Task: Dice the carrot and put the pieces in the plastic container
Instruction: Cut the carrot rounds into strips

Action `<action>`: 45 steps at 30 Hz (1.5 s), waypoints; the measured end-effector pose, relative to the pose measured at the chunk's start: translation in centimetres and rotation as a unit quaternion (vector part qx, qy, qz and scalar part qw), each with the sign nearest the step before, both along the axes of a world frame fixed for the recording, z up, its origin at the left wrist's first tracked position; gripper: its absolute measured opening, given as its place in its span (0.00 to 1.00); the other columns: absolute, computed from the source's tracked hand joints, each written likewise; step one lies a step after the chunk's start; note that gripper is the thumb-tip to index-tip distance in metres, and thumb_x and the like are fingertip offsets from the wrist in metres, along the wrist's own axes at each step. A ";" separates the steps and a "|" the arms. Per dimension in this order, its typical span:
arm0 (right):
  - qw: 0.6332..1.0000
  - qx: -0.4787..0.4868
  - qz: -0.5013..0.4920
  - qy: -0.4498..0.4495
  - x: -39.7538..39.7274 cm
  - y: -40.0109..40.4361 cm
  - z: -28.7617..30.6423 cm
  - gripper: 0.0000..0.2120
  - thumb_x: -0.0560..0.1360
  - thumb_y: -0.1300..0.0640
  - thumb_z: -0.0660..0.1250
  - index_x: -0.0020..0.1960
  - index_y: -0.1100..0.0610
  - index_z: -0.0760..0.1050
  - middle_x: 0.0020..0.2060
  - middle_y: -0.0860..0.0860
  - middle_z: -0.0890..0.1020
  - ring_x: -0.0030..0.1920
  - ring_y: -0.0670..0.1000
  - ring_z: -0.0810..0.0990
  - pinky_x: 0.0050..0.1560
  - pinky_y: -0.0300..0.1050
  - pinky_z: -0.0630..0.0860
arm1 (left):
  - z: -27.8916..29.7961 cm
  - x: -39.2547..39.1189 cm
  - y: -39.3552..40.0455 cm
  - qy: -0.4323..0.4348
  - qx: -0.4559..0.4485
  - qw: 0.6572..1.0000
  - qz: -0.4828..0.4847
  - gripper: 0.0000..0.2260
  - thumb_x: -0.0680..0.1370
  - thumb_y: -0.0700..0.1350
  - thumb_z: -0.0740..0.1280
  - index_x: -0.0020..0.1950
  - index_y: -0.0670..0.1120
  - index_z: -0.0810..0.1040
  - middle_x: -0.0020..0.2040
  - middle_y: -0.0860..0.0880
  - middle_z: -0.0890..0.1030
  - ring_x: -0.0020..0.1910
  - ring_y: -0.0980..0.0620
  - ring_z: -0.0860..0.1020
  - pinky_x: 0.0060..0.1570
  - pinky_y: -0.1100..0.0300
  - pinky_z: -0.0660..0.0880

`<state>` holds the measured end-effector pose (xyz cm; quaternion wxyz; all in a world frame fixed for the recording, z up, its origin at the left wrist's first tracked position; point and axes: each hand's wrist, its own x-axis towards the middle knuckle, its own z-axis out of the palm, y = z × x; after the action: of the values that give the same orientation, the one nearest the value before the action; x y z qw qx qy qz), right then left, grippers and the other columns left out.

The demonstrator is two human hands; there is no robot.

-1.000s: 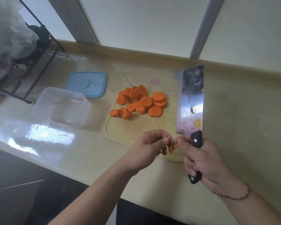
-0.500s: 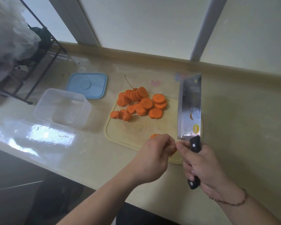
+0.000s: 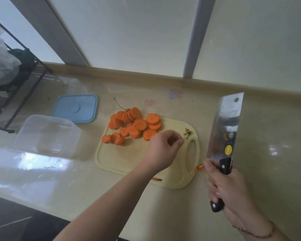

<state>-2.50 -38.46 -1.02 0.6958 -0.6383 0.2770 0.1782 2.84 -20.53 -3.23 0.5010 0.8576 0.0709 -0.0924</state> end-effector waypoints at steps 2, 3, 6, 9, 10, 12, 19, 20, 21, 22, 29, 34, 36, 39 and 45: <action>1.000 0.010 -0.001 0.003 0.0 -0.3 0.0 0.06 0.77 0.60 0.68 0.47 0.64 0.75 0.23 0.50 0.61 0.19 0.47 0.58 0.20 0.37 0.60 | -0.5 1.9 -0.8 0.005 0.007 1.000 0.006 0.04 0.79 0.41 0.70 0.51 0.46 0.85 0.43 0.54 0.85 0.41 0.62 0.79 0.44 0.70 0.73; 1.000 0.012 0.001 0.003 0.0 -0.4 0.0 0.06 0.77 0.60 0.68 0.47 0.64 0.75 0.23 0.50 0.61 0.19 0.47 0.58 0.20 0.37 0.60 | -0.7 2.7 -1.1 0.009 0.013 1.000 0.011 0.05 0.79 0.41 0.70 0.52 0.45 0.86 0.45 0.52 0.86 0.44 0.59 0.81 0.47 0.67 0.75; 1.000 0.009 0.009 -0.005 -0.1 -0.6 0.0 0.06 0.77 0.59 0.68 0.45 0.63 0.75 0.23 0.50 0.60 0.19 0.48 0.58 0.20 0.37 0.59 | -1.5 3.9 -1.4 0.015 0.035 0.999 0.017 0.03 0.78 0.42 0.73 0.50 0.46 0.86 0.43 0.53 0.84 0.42 0.59 0.80 0.46 0.63 0.76; 1.000 0.004 0.015 -0.003 0.0 -0.8 0.0 0.06 0.77 0.59 0.68 0.46 0.63 0.76 0.23 0.51 0.61 0.19 0.48 0.59 0.20 0.37 0.60 | -2.2 4.1 -0.8 0.008 0.058 0.998 0.015 0.05 0.75 0.44 0.76 0.42 0.48 0.81 0.35 0.58 0.78 0.32 0.65 0.74 0.35 0.71 0.69; 1.000 0.005 0.016 0.000 0.0 -0.8 0.0 0.06 0.77 0.59 0.68 0.46 0.63 0.76 0.23 0.51 0.61 0.19 0.48 0.59 0.20 0.38 0.60 | -2.4 4.0 -0.6 0.003 0.065 0.998 0.009 0.05 0.75 0.45 0.76 0.42 0.48 0.81 0.35 0.58 0.78 0.33 0.65 0.74 0.35 0.71 0.69; 1.000 0.007 0.020 0.004 0.1 -0.8 0.0 0.06 0.77 0.60 0.68 0.46 0.64 0.76 0.23 0.51 0.61 0.19 0.49 0.59 0.21 0.38 0.61 | -2.1 3.6 -0.1 -0.019 0.084 0.996 -0.020 0.03 0.77 0.45 0.74 0.47 0.46 0.85 0.39 0.55 0.82 0.37 0.63 0.77 0.40 0.68 0.73; 0.999 0.005 0.033 0.008 0.3 -0.2 0.3 0.08 0.77 0.59 0.68 0.47 0.65 0.77 0.23 0.52 0.61 0.20 0.49 0.58 0.20 0.38 0.60 | -2.2 3.4 0.3 -0.018 0.113 0.993 -0.026 0.06 0.74 0.50 0.77 0.47 0.49 0.87 0.39 0.58 0.82 0.38 0.62 0.78 0.40 0.67 0.75; 0.999 0.002 0.032 0.007 0.3 -0.2 0.3 0.08 0.77 0.59 0.69 0.47 0.65 0.77 0.23 0.52 0.61 0.19 0.49 0.58 0.20 0.38 0.60 | -2.3 3.6 0.3 -0.022 0.114 0.993 -0.022 0.07 0.75 0.51 0.76 0.48 0.49 0.87 0.41 0.56 0.84 0.40 0.61 0.79 0.43 0.65 0.77; 0.999 0.000 0.031 0.006 0.3 -0.2 0.4 0.08 0.77 0.59 0.69 0.47 0.65 0.77 0.23 0.52 0.61 0.19 0.49 0.58 0.20 0.38 0.60 | -2.2 3.7 0.2 -0.030 0.115 0.993 -0.025 0.08 0.76 0.50 0.75 0.51 0.48 0.87 0.45 0.54 0.86 0.43 0.59 0.80 0.46 0.63 0.78; 0.999 -0.002 0.031 0.006 0.3 -0.2 0.4 0.08 0.77 0.60 0.69 0.47 0.65 0.77 0.23 0.52 0.61 0.19 0.49 0.58 0.20 0.38 0.60 | -2.1 3.7 0.1 -0.039 0.118 0.992 -0.038 0.09 0.78 0.48 0.74 0.56 0.47 0.87 0.50 0.52 0.86 0.46 0.57 0.81 0.50 0.60 0.78; 1.000 0.002 0.029 0.010 0.1 -0.1 0.5 0.07 0.77 0.60 0.68 0.47 0.65 0.76 0.24 0.52 0.60 0.20 0.49 0.58 0.20 0.38 0.61 | -2.5 3.2 1.2 -0.045 0.081 0.996 -0.012 0.06 0.77 0.49 0.75 0.47 0.46 0.86 0.33 0.54 0.83 0.34 0.58 0.80 0.40 0.54 0.80; 0.999 0.003 0.031 0.006 -0.1 0.3 0.7 0.07 0.77 0.60 0.68 0.46 0.65 0.76 0.23 0.52 0.61 0.19 0.49 0.58 0.21 0.37 0.61 | -1.4 2.2 1.7 -0.111 0.054 0.992 -0.018 0.09 0.80 0.51 0.70 0.56 0.49 0.84 0.44 0.57 0.82 0.39 0.57 0.79 0.41 0.62 0.75; 0.999 0.000 0.034 0.000 0.0 0.8 0.7 0.06 0.77 0.60 0.68 0.46 0.63 0.77 0.22 0.51 0.61 0.19 0.49 0.59 0.21 0.38 0.60 | -0.2 0.3 2.3 -0.092 0.002 0.995 -0.043 0.12 0.79 0.53 0.68 0.57 0.49 0.83 0.46 0.56 0.83 0.41 0.58 0.80 0.42 0.66 0.73; 0.999 0.009 0.046 -0.006 -0.1 1.8 0.5 0.05 0.77 0.61 0.68 0.46 0.63 0.77 0.21 0.50 0.60 0.19 0.49 0.58 0.22 0.39 0.59 | 1.0 -3.6 2.9 -0.032 -0.014 0.992 -0.118 0.15 0.75 0.59 0.70 0.53 0.50 0.85 0.43 0.57 0.85 0.42 0.58 0.81 0.43 0.64 0.76; 0.996 0.037 0.078 0.001 -1.6 4.3 0.7 0.05 0.76 0.61 0.69 0.44 0.63 0.78 0.19 0.52 0.62 0.18 0.49 0.58 0.22 0.38 0.59 | 0.4 -9.1 3.1 0.009 -0.121 0.992 -0.021 0.11 0.71 0.56 0.73 0.45 0.51 0.85 0.39 0.58 0.84 0.37 0.59 0.78 0.42 0.60 0.75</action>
<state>-4.06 -34.16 -0.27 0.7027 -0.6314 0.2202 0.2431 -6.31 -17.46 -2.79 0.5983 0.7911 0.0461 -0.1189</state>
